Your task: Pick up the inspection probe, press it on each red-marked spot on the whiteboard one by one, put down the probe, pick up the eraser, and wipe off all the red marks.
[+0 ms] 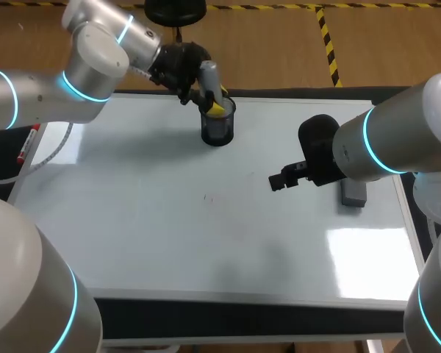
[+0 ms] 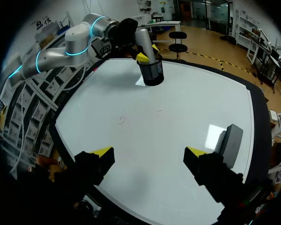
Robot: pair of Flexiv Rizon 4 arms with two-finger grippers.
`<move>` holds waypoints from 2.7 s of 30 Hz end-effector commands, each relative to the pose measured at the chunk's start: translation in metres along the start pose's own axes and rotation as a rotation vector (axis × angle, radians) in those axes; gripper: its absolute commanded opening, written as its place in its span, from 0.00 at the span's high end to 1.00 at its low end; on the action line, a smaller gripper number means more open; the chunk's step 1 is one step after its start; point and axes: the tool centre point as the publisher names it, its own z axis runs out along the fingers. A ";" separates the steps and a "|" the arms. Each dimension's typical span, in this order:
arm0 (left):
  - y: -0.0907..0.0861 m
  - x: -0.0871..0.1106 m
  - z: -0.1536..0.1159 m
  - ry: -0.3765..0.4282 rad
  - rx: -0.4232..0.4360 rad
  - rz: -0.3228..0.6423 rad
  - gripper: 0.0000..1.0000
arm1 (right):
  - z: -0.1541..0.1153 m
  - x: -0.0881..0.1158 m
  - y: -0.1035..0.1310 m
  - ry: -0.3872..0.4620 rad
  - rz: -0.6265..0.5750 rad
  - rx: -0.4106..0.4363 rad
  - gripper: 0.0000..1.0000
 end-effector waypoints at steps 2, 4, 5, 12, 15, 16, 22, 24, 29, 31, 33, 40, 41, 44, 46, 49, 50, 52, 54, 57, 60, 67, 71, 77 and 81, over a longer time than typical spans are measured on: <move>-0.006 0.003 -0.007 -0.022 -0.005 0.009 0.31 | 0.000 0.000 0.000 0.001 0.000 0.000 0.00; -0.008 0.002 -0.011 -0.032 -0.008 0.014 0.32 | 0.000 0.000 0.000 0.001 0.000 0.000 0.00; -0.009 0.002 -0.012 -0.035 -0.009 0.016 0.33 | 0.000 0.000 0.000 0.001 0.000 0.000 0.00; -0.016 0.002 -0.022 -0.059 -0.017 0.033 0.45 | 0.000 0.000 0.000 0.001 0.000 0.000 0.00; -0.016 0.002 -0.023 -0.064 -0.018 0.035 0.52 | 0.000 0.000 0.000 0.001 0.000 0.000 0.00; -0.016 0.002 -0.024 -0.066 -0.018 0.035 0.53 | 0.000 0.000 0.000 0.001 0.000 0.000 0.00; -0.016 0.004 -0.023 -0.071 -0.011 0.036 0.57 | 0.000 0.000 0.000 0.001 0.000 0.000 0.00; -0.016 0.005 -0.021 -0.072 -0.007 0.035 0.59 | 0.000 0.000 0.000 0.001 0.000 0.000 0.00; -0.013 0.007 -0.017 -0.069 -0.002 0.031 0.64 | 0.000 0.000 0.000 0.001 0.000 0.000 0.00; -0.013 0.008 -0.015 -0.069 0.000 0.029 0.64 | 0.000 0.000 0.000 0.001 0.000 0.000 0.00; -0.012 0.009 -0.013 -0.068 0.002 0.026 0.64 | 0.000 0.000 0.000 0.001 0.000 0.000 0.00; -0.009 0.009 -0.012 -0.065 0.008 0.014 0.40 | 0.000 0.000 0.000 0.001 0.000 0.000 0.00; -0.009 0.009 -0.012 -0.063 0.010 0.008 0.35 | 0.000 0.000 0.000 0.001 0.000 0.000 0.00; -0.008 0.010 -0.012 -0.064 0.008 0.002 0.19 | 0.000 0.000 0.000 0.001 0.000 0.000 0.00; -0.007 0.010 -0.013 -0.066 0.009 0.000 0.17 | 0.000 0.000 0.000 0.001 0.000 0.000 0.00; -0.004 0.010 -0.013 -0.068 0.014 -0.006 0.12 | 0.000 0.000 0.000 0.001 0.000 0.000 0.00; -0.003 0.010 -0.014 -0.068 0.014 -0.008 0.11 | 0.000 0.000 0.000 0.001 0.000 0.000 0.00; -0.003 0.011 -0.014 -0.069 0.013 -0.010 0.09 | 0.000 0.000 0.000 0.001 0.000 0.000 0.00; -0.002 0.011 -0.015 -0.071 0.014 -0.011 0.07 | 0.000 0.000 0.000 0.001 0.000 0.000 0.00; -0.001 0.011 -0.016 -0.074 0.016 -0.014 0.05 | 0.000 0.000 0.000 0.001 0.000 0.000 0.00; 0.001 0.011 -0.017 -0.076 0.017 -0.017 0.02 | 0.000 0.000 0.000 0.001 0.000 0.000 0.00; 0.007 0.012 -0.019 -0.086 0.033 -0.020 0.00 | 0.000 0.000 0.000 0.001 0.000 0.000 0.00; 0.012 0.012 -0.021 -0.092 0.059 -0.021 0.00 | 0.000 0.000 0.000 0.001 0.000 0.000 0.00; 0.016 0.011 -0.022 -0.095 0.081 -0.020 0.00 | 0.000 0.000 0.000 0.001 0.000 0.000 0.00; 0.017 0.011 -0.025 -0.100 0.093 -0.012 0.00 | 0.000 0.000 0.000 0.001 0.000 0.000 0.00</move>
